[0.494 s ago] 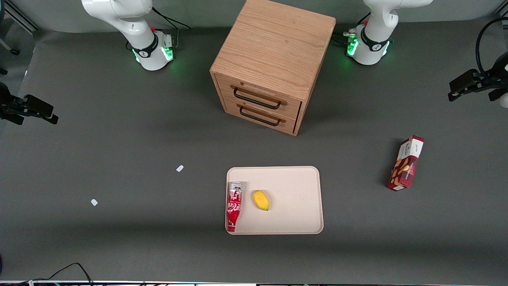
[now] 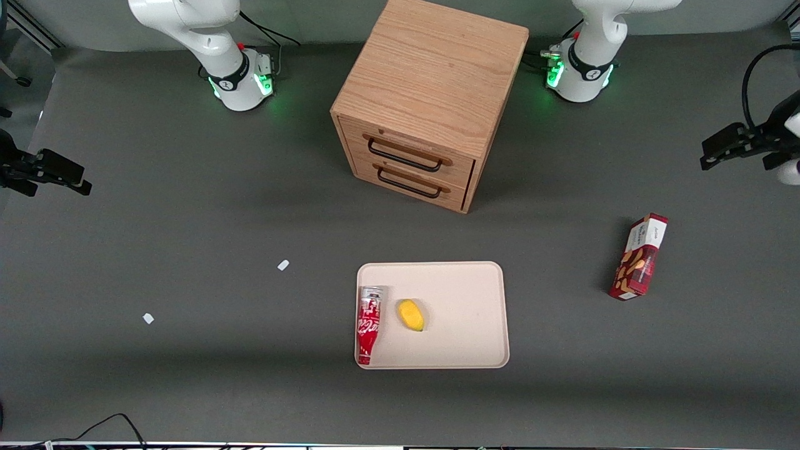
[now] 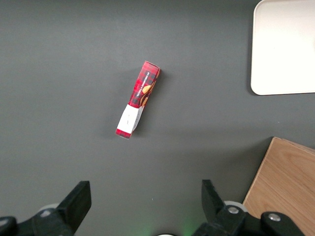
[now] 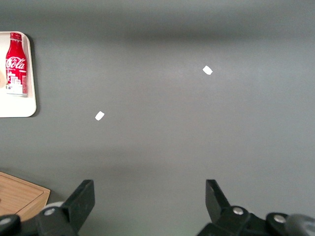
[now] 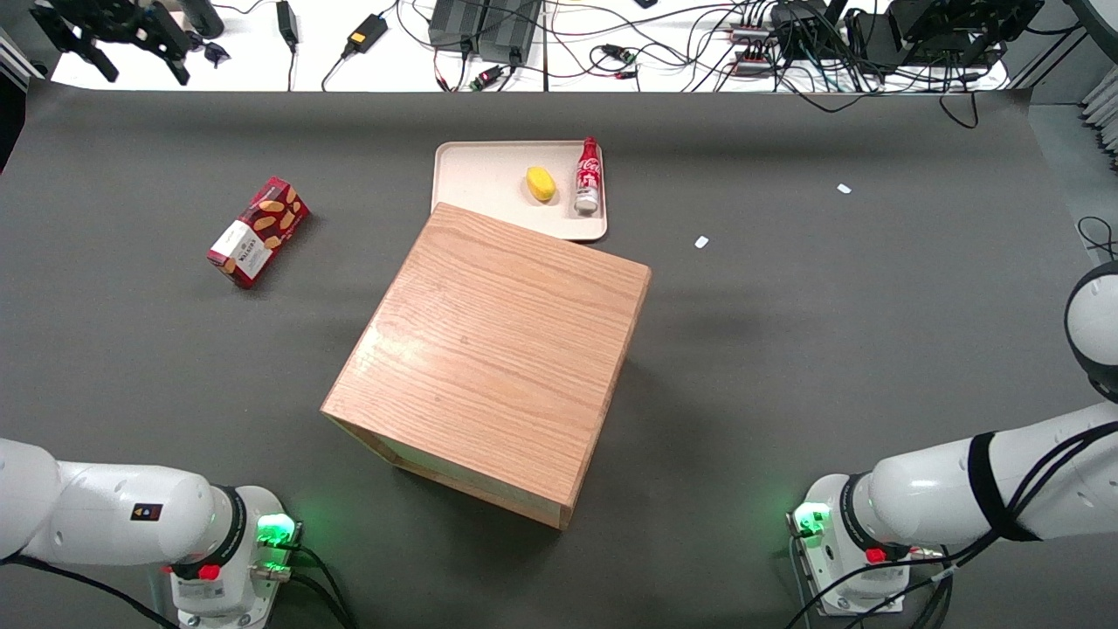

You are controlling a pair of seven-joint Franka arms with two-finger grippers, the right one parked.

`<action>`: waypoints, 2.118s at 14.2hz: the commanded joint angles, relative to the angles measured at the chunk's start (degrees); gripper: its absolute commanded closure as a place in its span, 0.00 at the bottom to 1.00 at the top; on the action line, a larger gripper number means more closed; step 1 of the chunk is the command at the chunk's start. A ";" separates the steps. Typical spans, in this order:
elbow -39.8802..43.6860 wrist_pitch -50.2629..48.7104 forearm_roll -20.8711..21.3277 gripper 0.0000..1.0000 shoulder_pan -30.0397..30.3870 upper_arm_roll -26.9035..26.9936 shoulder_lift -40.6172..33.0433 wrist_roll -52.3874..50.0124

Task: Place red cookie box on tray
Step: 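Move the left gripper down toward the red plaid cookie box, then close the left gripper on the cookie box's end and lift it upright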

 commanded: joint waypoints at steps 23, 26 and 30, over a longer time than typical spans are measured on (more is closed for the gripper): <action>-32.32 56.48 2.62 0.98 1.76 2.55 21.23 19.26; -31.88 55.69 2.53 1.00 1.76 2.55 21.05 18.74; -31.26 54.90 2.36 1.00 1.85 2.55 20.44 18.65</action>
